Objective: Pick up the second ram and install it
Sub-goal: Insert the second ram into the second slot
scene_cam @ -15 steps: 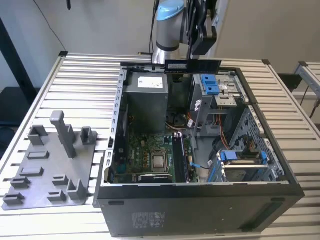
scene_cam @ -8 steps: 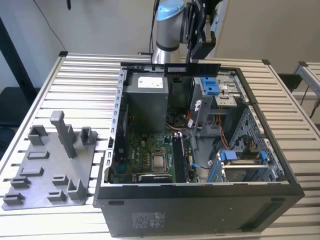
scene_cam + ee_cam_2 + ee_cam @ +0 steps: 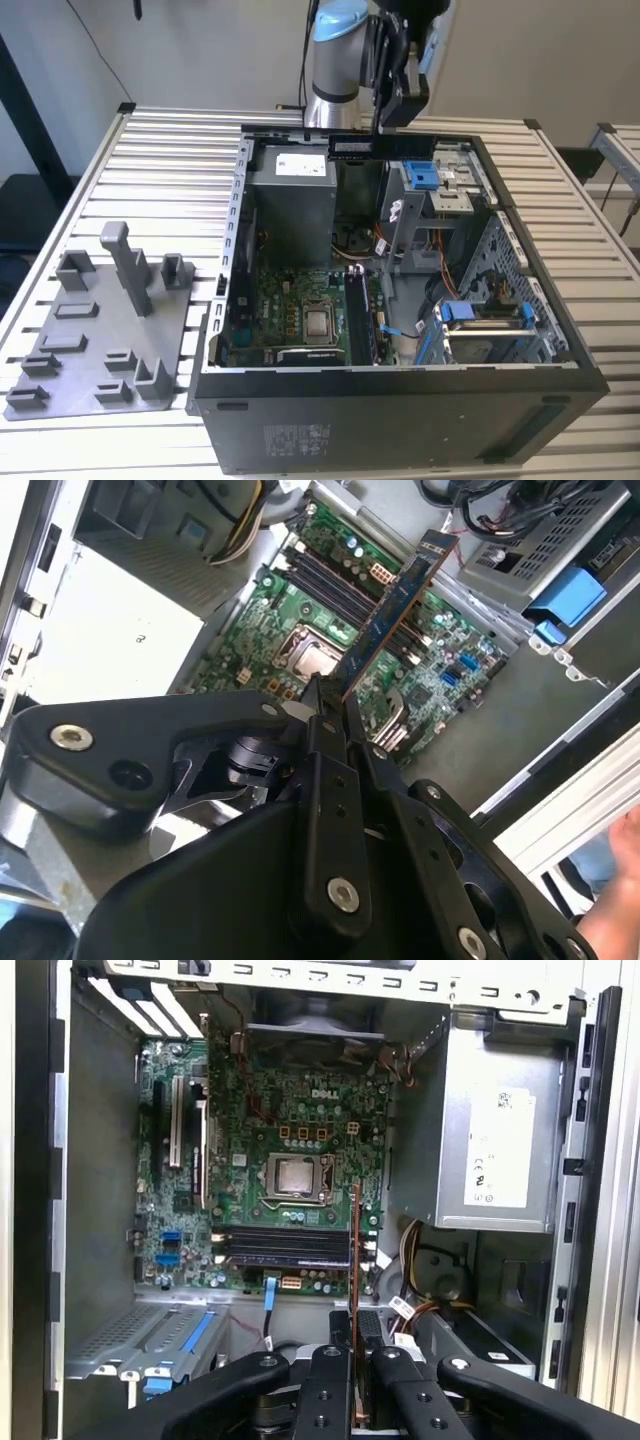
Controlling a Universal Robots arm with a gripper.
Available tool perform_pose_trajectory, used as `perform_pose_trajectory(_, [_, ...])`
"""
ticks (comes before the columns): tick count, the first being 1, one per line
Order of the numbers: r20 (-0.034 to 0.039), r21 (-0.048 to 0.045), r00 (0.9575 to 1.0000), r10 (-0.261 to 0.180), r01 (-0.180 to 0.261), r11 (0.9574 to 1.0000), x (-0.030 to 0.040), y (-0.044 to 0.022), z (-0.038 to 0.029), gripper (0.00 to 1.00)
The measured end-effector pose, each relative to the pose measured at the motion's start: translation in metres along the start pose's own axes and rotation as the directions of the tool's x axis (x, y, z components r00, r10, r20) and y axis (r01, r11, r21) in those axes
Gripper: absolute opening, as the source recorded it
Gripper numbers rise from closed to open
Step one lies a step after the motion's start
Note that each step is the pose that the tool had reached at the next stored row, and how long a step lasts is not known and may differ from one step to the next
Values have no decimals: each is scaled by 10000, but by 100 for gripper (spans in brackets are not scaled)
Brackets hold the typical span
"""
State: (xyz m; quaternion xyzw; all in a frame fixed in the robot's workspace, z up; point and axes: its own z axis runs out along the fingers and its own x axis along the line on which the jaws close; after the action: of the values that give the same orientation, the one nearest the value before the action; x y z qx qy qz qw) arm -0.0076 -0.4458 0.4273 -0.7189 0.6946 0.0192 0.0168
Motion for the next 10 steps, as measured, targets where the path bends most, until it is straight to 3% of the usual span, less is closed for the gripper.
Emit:
perform_pose_trajectory(6, [16,1,10000,1,-1,10000,3,0,56,14])
perform_pose_trajectory(10, [87,4,10000,0,0,10000,15,-21,109,14])
